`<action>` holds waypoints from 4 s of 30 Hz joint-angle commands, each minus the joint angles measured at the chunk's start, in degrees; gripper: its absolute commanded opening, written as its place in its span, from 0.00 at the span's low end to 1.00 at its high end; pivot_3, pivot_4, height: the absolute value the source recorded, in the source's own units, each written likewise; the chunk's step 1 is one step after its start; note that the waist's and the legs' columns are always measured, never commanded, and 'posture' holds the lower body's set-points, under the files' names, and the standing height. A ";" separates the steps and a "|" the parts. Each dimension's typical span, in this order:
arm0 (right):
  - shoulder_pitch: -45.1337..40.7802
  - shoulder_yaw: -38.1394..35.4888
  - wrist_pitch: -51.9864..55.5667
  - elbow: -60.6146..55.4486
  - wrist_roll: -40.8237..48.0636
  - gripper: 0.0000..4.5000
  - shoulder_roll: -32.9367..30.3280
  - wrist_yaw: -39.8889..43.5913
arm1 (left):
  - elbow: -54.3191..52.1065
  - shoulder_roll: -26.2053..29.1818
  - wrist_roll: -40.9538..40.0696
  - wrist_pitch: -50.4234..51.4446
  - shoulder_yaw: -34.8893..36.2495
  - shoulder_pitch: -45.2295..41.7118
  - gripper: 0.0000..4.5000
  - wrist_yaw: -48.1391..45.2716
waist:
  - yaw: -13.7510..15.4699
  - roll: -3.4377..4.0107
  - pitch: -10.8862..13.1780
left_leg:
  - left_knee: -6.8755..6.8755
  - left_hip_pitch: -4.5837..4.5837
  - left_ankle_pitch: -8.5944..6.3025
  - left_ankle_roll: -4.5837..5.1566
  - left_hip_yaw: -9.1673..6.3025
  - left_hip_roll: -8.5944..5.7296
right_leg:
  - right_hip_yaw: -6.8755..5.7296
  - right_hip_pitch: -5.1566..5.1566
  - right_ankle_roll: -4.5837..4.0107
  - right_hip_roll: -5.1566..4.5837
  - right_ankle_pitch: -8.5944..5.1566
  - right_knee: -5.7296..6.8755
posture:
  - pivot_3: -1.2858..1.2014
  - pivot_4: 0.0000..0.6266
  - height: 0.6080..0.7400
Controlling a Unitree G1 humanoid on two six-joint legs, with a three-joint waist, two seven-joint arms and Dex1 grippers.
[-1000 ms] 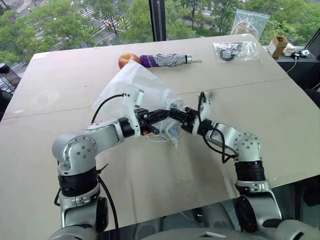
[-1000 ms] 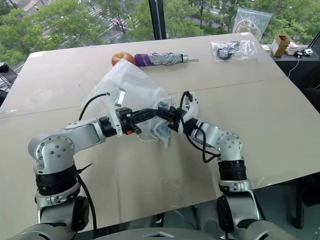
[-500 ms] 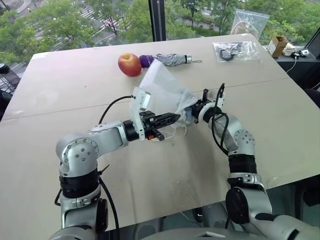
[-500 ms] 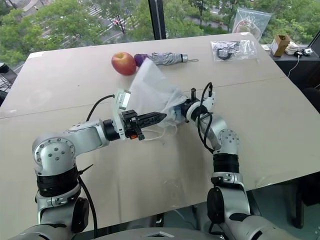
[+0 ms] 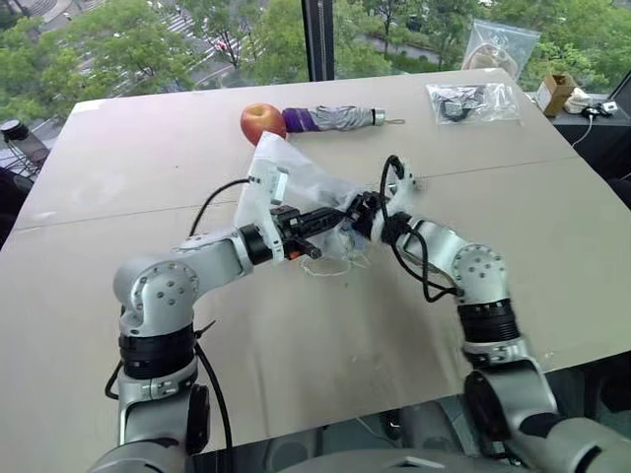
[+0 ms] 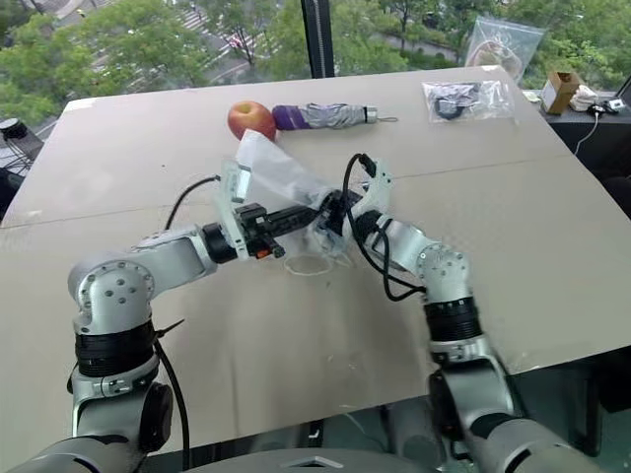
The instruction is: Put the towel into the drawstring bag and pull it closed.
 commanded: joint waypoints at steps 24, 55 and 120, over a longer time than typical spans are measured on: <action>2.62 17.30 -40.52 12.61 -63.47 0.57 -19.77 44.96 | 2.36 1.27 5.44 -11.14 3.53 -2.09 0.00 0.16 | -0.65 -0.05 -0.01 | -0.02 0.13 0.01 -0.01 0.04 0.12 | 0.04 -0.02 0.15 0.14 0.08 0.10 | 0.52 0.24 1.00; -6.47 0.08 -51.42 34.38 -71.33 0.00 -5.54 27.65 | 0.95 2.74 0.51 -16.38 11.33 -5.72 0.47 -0.59 | -0.56 -0.04 0.00 | -0.04 0.09 0.05 -0.10 -0.01 -0.08 | -0.01 -0.02 0.06 -0.15 0.15 0.14 | 0.52 0.24 1.00; -4.74 -0.32 -48.91 31.91 -73.72 0.00 -2.57 29.08 | 8.50 -8.75 41.12 -39.76 -20.73 16.85 0.10 -9.33 | -0.60 0.12 -0.01 | -0.05 0.35 0.09 -0.13 0.05 -0.04 | 0.06 0.13 0.06 -0.08 0.16 0.26 | 0.52 0.24 1.00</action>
